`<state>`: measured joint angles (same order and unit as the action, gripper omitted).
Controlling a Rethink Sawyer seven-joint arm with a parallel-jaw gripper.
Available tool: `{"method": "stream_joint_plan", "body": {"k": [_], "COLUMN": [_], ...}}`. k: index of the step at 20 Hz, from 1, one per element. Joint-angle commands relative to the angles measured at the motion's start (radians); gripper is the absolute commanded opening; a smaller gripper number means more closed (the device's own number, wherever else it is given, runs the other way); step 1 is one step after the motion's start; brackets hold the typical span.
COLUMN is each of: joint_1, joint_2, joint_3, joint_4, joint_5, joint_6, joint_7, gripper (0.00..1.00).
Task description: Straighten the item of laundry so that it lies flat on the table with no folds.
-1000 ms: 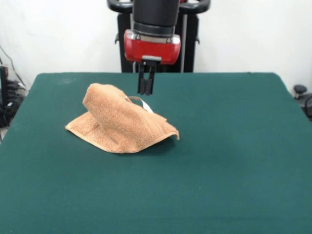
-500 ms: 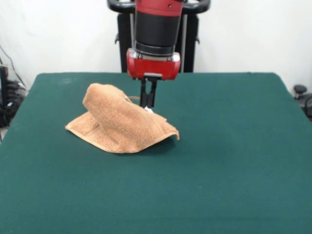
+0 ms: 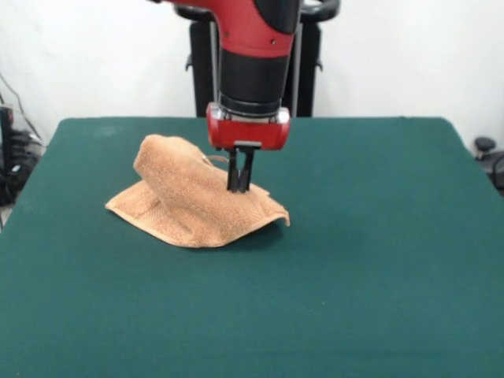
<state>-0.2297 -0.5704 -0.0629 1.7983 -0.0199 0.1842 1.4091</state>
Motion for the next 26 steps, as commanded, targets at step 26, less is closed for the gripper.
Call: {"method": "stream_joint_plan", "body": {"k": [26], "joint_1": [0.086], "joint_2": [0.346], "joint_3": [0.092], "joint_4": [-0.263], "joint_5": [0.117], "joint_6": [-0.077], "joint_7": [0.264], "gripper": [0.0]}}
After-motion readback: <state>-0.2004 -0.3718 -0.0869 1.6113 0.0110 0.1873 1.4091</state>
